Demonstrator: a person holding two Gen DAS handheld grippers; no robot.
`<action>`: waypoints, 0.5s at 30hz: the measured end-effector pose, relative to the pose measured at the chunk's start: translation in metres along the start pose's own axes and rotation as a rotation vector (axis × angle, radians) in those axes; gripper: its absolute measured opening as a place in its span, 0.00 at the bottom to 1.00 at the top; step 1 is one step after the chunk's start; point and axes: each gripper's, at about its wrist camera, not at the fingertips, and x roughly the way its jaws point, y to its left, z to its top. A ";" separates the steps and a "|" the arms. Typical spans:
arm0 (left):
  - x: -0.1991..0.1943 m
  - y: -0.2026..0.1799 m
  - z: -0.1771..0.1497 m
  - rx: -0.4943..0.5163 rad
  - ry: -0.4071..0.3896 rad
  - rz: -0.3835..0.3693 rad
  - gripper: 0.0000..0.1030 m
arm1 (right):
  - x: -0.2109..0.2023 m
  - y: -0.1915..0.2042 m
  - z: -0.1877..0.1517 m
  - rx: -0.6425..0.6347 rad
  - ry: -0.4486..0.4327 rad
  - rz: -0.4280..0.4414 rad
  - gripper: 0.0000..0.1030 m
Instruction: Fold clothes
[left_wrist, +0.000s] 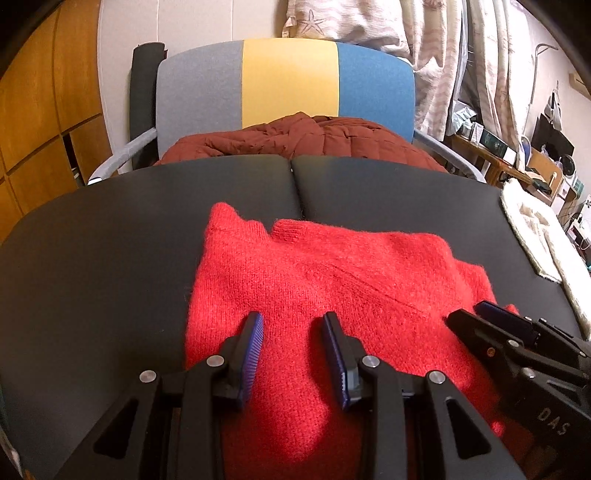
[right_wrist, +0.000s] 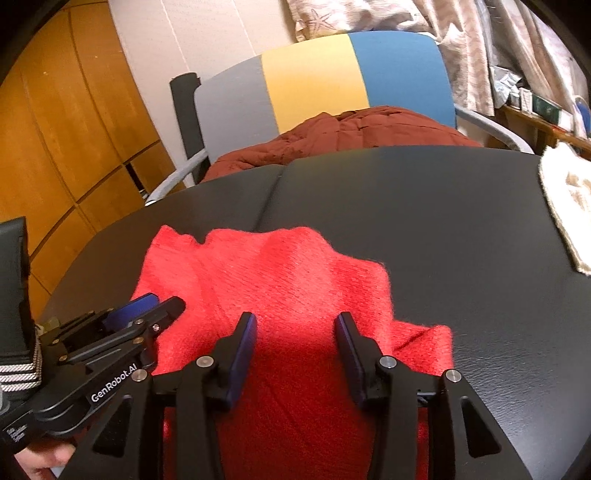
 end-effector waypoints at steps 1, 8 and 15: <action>-0.002 0.002 0.001 0.000 0.005 -0.006 0.34 | -0.001 0.000 0.001 0.004 0.001 0.019 0.54; -0.030 0.027 -0.007 -0.056 -0.006 -0.144 0.38 | -0.021 -0.002 0.005 0.005 0.002 0.181 0.85; -0.047 0.086 -0.029 -0.258 0.005 -0.257 0.42 | -0.042 -0.044 -0.010 0.122 0.030 0.190 0.98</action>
